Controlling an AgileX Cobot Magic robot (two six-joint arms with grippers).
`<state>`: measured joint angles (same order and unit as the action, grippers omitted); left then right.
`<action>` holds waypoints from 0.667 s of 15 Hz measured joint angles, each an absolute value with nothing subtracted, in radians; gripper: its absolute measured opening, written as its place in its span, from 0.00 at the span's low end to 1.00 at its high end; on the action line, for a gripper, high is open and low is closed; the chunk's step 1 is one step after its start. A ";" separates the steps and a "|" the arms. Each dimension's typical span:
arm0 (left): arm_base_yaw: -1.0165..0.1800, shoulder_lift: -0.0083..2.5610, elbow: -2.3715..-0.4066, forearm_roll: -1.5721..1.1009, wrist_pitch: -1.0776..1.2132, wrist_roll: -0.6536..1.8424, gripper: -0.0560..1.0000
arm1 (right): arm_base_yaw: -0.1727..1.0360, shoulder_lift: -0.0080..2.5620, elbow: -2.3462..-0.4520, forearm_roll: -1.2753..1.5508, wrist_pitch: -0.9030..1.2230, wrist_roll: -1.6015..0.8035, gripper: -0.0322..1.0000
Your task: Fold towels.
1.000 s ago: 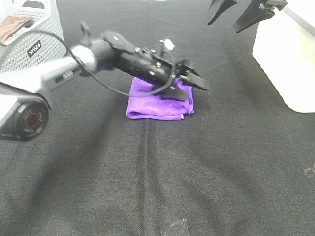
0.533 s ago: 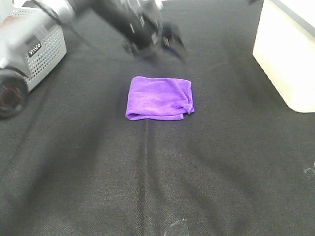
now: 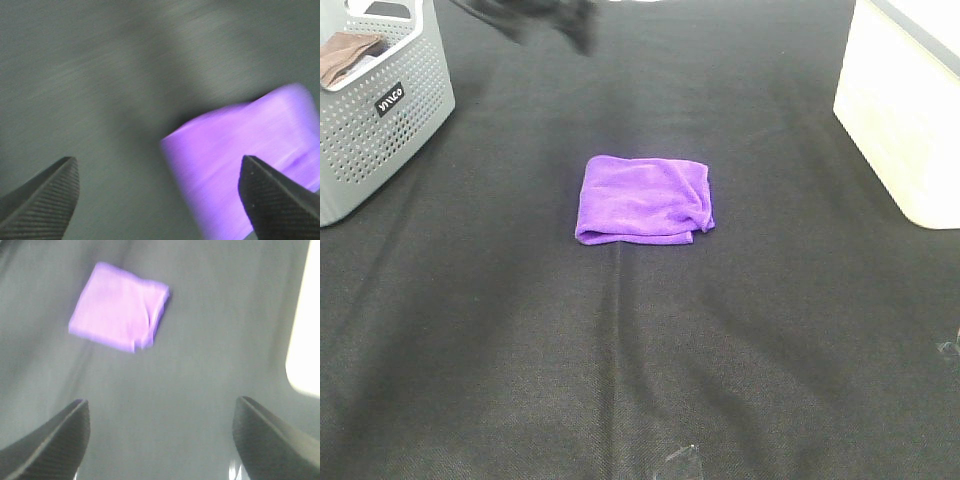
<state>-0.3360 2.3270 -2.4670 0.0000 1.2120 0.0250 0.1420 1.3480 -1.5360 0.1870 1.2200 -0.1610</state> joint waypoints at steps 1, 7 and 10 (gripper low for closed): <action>-0.295 2.229 -2.347 0.013 1.213 0.024 0.81 | 0.142 1.276 -1.480 0.186 1.220 -0.161 0.76; -0.028 1.725 -1.795 0.015 1.212 0.022 0.81 | 0.142 0.815 -1.131 0.152 1.220 -0.172 0.76; 0.008 1.465 -1.517 0.013 1.213 0.022 0.81 | 0.142 0.576 -0.967 0.152 1.222 -0.171 0.76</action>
<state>0.0080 1.4650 -1.5170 0.0130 1.2130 0.0220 0.1420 0.5760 -0.9670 0.1520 1.2220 -0.1710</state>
